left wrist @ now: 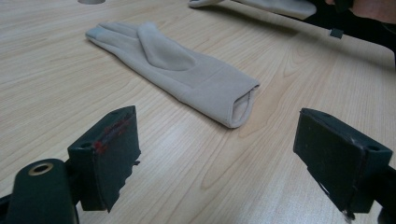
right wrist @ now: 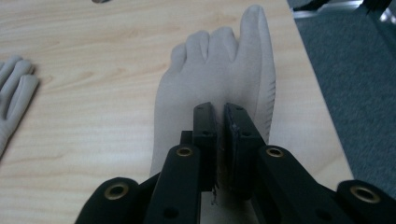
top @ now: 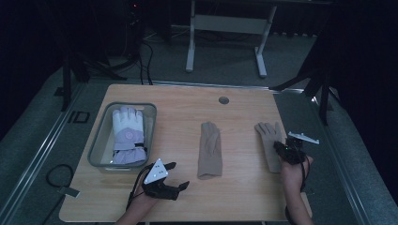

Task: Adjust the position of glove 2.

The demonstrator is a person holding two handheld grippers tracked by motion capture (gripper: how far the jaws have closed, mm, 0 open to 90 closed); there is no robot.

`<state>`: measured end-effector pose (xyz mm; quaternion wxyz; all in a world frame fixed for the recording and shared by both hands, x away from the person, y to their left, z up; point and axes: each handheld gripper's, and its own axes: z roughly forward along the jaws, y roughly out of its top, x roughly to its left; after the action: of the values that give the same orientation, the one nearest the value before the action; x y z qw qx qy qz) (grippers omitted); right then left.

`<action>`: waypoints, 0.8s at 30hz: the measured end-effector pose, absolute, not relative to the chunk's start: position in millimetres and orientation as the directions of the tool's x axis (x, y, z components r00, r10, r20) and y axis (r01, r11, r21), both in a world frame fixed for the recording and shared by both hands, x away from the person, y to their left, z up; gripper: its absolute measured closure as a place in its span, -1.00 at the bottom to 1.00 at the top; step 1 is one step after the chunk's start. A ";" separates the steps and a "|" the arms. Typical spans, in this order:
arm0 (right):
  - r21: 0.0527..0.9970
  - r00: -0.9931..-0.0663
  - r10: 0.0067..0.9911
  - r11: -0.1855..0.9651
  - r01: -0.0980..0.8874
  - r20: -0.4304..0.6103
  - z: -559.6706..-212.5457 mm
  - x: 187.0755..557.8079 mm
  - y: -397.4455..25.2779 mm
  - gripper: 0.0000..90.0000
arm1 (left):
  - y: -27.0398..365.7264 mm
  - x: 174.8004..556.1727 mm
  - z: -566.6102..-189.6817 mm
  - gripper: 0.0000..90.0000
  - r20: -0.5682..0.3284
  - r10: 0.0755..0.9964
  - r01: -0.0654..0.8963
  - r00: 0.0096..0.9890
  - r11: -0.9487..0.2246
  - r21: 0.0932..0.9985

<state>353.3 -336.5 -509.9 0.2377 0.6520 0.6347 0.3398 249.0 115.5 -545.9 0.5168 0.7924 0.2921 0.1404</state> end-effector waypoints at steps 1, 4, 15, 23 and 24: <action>0.740 -0.034 0.991 -0.076 0.668 0.132 -512.4 351.2 -336.3 0.86 | 115.2 248.8 -545.6 -0.68 -0.078 0.607 0.316 0.791 -0.296 0.901; 0.722 -0.039 0.990 -0.071 0.688 0.134 -522.8 346.5 -334.7 0.84 | 114.4 248.2 -545.4 -0.68 -0.071 0.605 0.311 0.793 -0.302 0.901; 0.674 -0.097 0.990 0.001 0.739 0.105 -541.5 345.4 -333.3 0.54 | 115.2 248.2 -545.1 -0.68 -0.070 0.602 0.308 0.795 -0.302 0.902; 0.706 -0.170 0.980 0.046 0.707 0.107 -530.7 344.2 -343.0 0.35 | 116.0 248.3 -545.5 -0.68 -0.075 0.602 0.310 0.795 -0.297 0.903; 0.719 -0.192 0.976 0.060 0.692 0.103 -527.3 345.4 -344.9 0.34 | 116.0 248.4 -545.4 -0.68 -0.076 0.601 0.310 0.796 -0.297 0.903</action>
<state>345.4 -344.9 -527.3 0.2127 0.5991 0.6963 0.3333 248.4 116.0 -545.4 0.5185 0.7931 0.2873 0.1401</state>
